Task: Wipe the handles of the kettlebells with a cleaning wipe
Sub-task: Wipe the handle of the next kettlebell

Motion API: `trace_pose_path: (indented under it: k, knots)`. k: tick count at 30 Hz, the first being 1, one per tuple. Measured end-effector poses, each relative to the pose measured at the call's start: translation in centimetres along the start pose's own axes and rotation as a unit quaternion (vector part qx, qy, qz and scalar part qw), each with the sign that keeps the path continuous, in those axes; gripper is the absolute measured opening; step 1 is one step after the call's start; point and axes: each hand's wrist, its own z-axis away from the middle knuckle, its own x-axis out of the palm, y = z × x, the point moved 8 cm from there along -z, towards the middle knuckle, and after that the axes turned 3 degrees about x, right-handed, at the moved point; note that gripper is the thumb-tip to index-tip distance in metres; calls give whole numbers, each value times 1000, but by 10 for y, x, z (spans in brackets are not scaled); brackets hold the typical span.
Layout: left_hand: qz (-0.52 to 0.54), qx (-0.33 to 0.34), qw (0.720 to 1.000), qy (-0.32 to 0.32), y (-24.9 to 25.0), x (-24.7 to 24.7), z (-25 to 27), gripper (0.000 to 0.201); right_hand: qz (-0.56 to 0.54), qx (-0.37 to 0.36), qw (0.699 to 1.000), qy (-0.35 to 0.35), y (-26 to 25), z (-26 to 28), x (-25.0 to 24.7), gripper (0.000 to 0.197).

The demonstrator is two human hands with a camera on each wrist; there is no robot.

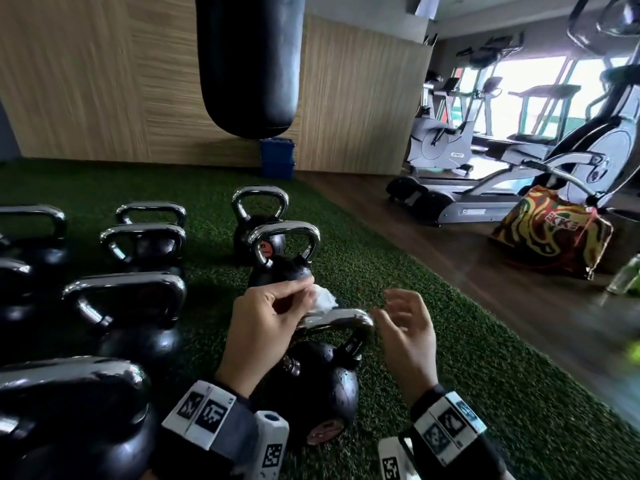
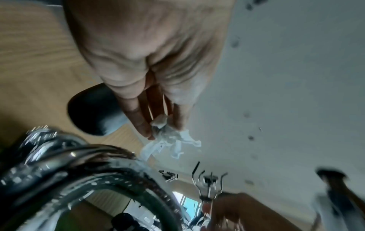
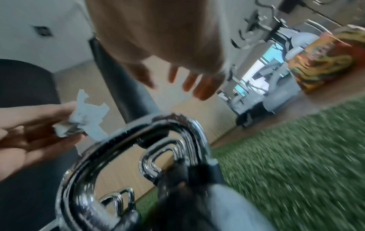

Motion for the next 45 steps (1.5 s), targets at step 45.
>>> trace_pose_path:
  k: [45]
  knots:
    - [70, -186, 970, 138, -133, -1, 124, 22, -47, 204, 963, -172, 125, 0, 67, 42]
